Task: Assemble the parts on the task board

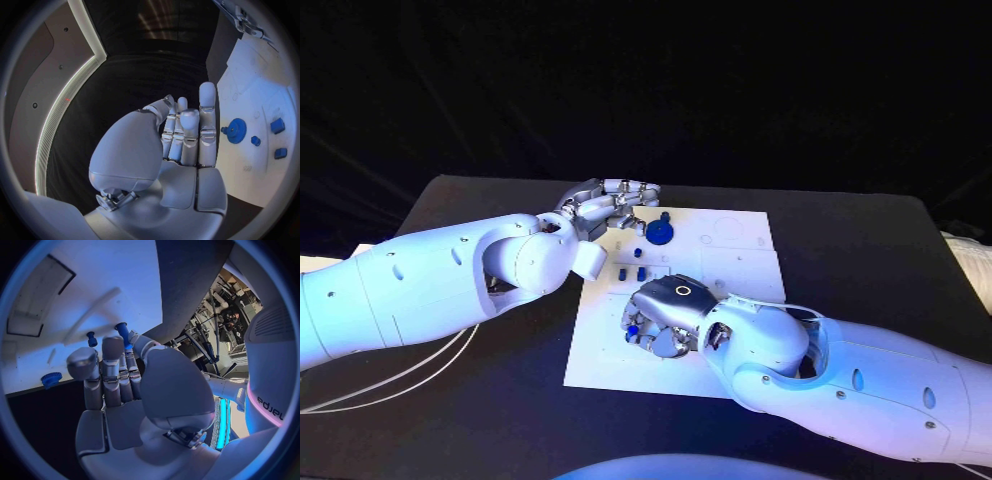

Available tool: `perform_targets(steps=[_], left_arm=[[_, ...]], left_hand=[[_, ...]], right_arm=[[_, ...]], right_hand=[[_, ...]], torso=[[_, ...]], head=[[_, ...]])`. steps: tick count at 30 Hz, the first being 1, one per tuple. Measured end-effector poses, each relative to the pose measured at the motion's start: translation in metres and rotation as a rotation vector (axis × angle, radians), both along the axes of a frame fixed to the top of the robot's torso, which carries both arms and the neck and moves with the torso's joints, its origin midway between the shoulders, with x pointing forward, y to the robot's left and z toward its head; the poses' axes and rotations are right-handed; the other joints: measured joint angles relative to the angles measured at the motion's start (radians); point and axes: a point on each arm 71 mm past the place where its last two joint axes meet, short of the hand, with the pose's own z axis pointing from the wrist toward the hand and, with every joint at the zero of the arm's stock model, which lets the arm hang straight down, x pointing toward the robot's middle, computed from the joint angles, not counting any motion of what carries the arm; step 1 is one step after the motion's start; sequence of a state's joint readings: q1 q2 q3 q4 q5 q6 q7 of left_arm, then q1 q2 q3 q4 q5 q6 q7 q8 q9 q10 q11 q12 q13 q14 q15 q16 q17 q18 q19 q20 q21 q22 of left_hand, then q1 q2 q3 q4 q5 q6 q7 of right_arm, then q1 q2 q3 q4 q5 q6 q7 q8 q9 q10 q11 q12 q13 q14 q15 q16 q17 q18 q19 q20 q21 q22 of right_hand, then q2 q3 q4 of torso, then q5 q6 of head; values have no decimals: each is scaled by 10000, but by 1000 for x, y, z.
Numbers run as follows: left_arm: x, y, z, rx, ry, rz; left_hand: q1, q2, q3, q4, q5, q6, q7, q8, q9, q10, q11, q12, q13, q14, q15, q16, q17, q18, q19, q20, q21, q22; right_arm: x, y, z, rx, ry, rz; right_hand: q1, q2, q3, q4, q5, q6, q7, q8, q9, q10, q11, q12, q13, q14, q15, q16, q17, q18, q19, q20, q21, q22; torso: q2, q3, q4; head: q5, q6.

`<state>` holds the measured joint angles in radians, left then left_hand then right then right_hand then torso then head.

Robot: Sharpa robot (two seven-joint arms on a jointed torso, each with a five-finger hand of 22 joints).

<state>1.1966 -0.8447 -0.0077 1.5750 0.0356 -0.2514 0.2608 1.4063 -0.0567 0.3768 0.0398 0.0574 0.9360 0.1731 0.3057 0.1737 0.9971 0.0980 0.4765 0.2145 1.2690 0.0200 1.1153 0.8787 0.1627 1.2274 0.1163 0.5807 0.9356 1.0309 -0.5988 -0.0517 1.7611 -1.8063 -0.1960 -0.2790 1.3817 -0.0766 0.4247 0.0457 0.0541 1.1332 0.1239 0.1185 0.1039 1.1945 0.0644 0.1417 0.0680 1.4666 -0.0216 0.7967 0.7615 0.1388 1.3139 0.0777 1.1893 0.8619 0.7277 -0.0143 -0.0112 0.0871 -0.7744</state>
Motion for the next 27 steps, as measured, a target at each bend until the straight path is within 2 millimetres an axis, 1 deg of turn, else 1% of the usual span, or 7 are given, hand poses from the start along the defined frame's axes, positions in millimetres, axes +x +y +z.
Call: perform_targets(steps=[6, 8, 10, 14, 19, 25, 27], left_arm=[[0, 0, 0, 2, 7, -6], [0, 0, 0, 0, 10, -13], [0, 0, 0, -1, 12, -17], [0, 0, 0, 2, 17, -19], [0, 0, 0, 10, 30, -16], [0, 1, 0, 25, 71, -35], [0, 1, -1, 27, 85, -51]], left_hand=[[0, 0, 0, 0, 0, 0, 0, -1, -1, 0, 0, 0, 0, 0, 0, 0, -1, 0, 0, 0, 0, 1], [0, 0, 0, 0, 0, 0, 0, -1, -1, 0, 0, 0, -1, 0, 0, 0, -1, 0, 0, 0, 0, 1], [0, 0, 0, 0, 0, 0, 0, -2, -1, 0, 0, 0, -1, 0, 0, 0, -1, 0, 0, 0, 0, 1], [0, 0, 0, 0, 0, 0, 0, -2, -2, 0, 0, 0, -1, 0, 0, 0, -1, 0, 0, 0, 0, 1], [0, 0, 0, 0, 0, 1, 0, -3, 2, 0, 0, 0, -1, -33, -34, 0, -20, 0, -35, 35, -52, -25], [0, 0, -32, 32, 0, -45, -5, -3, 6, -70, -2, 39, -2, -59, -13, -62, -85, 1, -73, 0, -136, -92], [0, -1, -32, 32, 0, -72, 2, -3, 6, -73, 1, 39, -2, -71, -1, -62, -86, 1, -73, 0, -194, -110]], right_arm=[[2, -1, -5, -281, -42, -214], [3, -2, -6, -365, -61, -314], [3, -2, -6, -395, -88, -370], [3, -2, -6, -369, -152, -415], [2, -5, -3, -119, -263, -475], [1, -11, 2, 421, -455, -624], [0, -16, 5, 659, -516, -701]], right_hand=[[-414, -413, -276, 271, 4, -695, 355, -381, -163, -976, 313, -420, -61, -632, 300, -986, -974, 2, -831, 216, -802, -1290], [-515, -514, -469, 288, 4, -1028, 388, -498, -241, -1457, 398, -531, -50, -981, 387, -1068, -1071, 174, -1370, 316, -1388, -2193], [-563, -623, -797, 392, 177, -1338, 326, -507, -305, -1922, 474, -543, -22, -1381, 442, -1068, -1125, 254, -1938, 427, -1973, -3011], [-401, -855, -1884, 850, 547, -1597, 97, -506, -326, -2456, 585, -234, 32, -1920, 589, -808, -1210, 252, -2306, 585, -2325, -3354], [216, -768, -3029, 1680, 604, -1596, 97, -506, -306, -2735, 619, 416, 53, -2076, 607, -356, -1458, 391, -2321, 601, -2326, -3388], [505, -660, -3154, 2029, 716, -1518, 275, -422, -280, -2758, 539, 847, 82, -2070, 601, -157, -1651, 391, -2276, 556, -2326, -3388], [606, -559, -3123, 2060, 720, -1409, 347, -395, -256, -2595, 442, 1054, 105, -1964, 496, -69, -1730, 391, -2174, 466, -2313, -3353]], torso=[[1, -3, -1], [0, -3, -8], [0, -3, -16], [1, 3, -17], [0, 3, -12], [0, 6, -10], [0, 7, -16]], head=[[15, -16], [23, -23], [29, -25], [16, -20], [-31, 18], [-51, 51], [-63, 64]])
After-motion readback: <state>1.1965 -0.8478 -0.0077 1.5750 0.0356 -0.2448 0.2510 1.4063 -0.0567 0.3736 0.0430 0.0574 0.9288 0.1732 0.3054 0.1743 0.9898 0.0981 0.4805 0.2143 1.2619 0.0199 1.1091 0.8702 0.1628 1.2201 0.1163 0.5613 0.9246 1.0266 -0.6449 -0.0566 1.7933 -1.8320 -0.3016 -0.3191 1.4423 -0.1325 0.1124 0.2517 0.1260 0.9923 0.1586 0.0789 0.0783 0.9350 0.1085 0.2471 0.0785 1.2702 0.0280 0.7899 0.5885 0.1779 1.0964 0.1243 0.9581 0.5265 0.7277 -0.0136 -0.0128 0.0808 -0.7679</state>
